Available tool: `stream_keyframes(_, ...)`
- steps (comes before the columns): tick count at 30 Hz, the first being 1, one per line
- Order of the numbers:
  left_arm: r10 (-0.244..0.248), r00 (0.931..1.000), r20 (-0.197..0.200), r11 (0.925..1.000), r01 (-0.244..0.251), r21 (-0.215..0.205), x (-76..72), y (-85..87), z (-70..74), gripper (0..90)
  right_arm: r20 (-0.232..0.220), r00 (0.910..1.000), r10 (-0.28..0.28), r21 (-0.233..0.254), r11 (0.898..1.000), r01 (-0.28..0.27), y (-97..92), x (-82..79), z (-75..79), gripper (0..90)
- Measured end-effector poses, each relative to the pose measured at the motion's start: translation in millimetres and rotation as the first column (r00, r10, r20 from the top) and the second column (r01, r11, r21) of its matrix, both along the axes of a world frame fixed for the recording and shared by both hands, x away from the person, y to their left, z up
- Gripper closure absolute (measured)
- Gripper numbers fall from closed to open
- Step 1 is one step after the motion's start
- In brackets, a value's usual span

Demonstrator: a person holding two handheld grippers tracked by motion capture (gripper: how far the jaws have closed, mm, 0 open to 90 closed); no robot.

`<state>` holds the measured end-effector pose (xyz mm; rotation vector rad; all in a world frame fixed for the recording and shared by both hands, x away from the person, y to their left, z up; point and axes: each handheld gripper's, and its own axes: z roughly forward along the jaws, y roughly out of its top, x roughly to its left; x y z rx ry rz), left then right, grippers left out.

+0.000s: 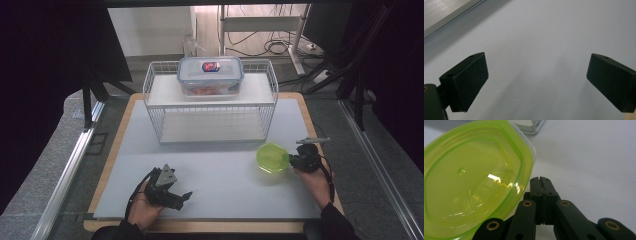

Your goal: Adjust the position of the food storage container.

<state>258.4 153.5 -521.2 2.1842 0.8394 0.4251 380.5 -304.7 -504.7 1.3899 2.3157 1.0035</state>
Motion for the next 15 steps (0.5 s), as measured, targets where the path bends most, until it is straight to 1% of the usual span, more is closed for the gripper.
stream_keyframes(1,0.0,1.0,-0.001,1.0,0.0,0.001,0.1,-0.1,-0.2,3.7,-0.004,1.0,0.009,-0.001,1.0,-0.009,3.7,0.3,-0.5,89.8)
stream_keyframes(2,-0.001,1.0,-0.002,1.0,0.001,0.002,0.2,-0.2,-0.3,3.7,-0.006,0.9995,0.03,-0.002,1.0,-0.03,12.3,0.9,-2.1,89.8)
stream_keyframes(3,-0.001,1.0,-0.003,1.0,0.001,0.004,0.2,-0.2,-0.3,3.7,-0.006,0.9995,0.03,-0.002,1.0,-0.03,12.3,0.9,-2.1,89.8)
stream_keyframes(5,-0.001,1.0,-0.004,1.0,0.001,0.004,0.2,-0.3,-0.4,3.7,-0.009,0.9984,0.056,0.001,0.998,-0.056,22.2,1.4,-3.7,89.8)
stream_keyframes(6,-0.002,1.0,-0.004,1.0,0.002,0.005,0.3,-0.3,-0.4,3.7,-0.014,0.9971,0.075,0.004,0.997,-0.075,33.3,1.3,-4.8,89.8)
stream_keyframes(7,-0.001,1.0,-0.005,1.0,0.001,0.005,0.3,-0.3,-0.4,3.7,-0.014,0.9971,0.075,0.004,0.997,-0.075,33.3,1.3,-4.8,89.8)
stream_keyframes(8,-0.002,1.0,-0.007,1.0,0.002,0.006,0.3,-0.3,-0.5,3.7,-0.021,0.9952,0.096,0.003,0.995,-0.096,44.5,1.1,-5.6,89.8)
stream_keyframes(9,-0.002,1.0,-0.007,1.0,0.002,0.006,0.3,-0.3,-0.5,3.7,-0.021,0.9952,0.096,0.003,0.995,-0.096,44.5,1.1,-5.6,89.8)
stream_keyframes(10,-0.003,1.0,-0.008,0.9999,0.003,0.01,0.4,-0.2,-0.4,3.7,-0.021,0.9929,0.117,0.006,0.993,-0.117,55.8,0.8,-6.9,89.7)
stream_keyframes(11,-0.004,1.0,-0.009,0.9999,0.004,0.01,0.4,-0.3,-0.5,3.7,-0.021,0.9911,0.131,0.003,0.991,-0.131,61.2,0.7,-7.6,89.7)
stream_keyframes(12,-0.004,1.0,-0.009,0.9999,0.004,0.01,0.4,-0.3,-0.5,3.7,-0.021,0.9911,0.131,0.003,0.991,-0.131,61.2,0.7,-7.6,89.7)
stream_keyframes(14,-0.004,0.9999,-0.01,0.9999,0.005,0.01,0.4,-0.4,-0.5,3.7,-0.02,0.9874,0.157,0.0,0.988,-0.157,72.2,0.2,-8.8,89.7)
stream_keyframes(15,-0.005,0.9999,-0.011,0.9999,0.005,0.01,0.4,-0.6,-0.6,3.7,-0.022,0.9835,0.18,0.0,0.984,-0.18,82.8,-0.8,-9.7,89.7)
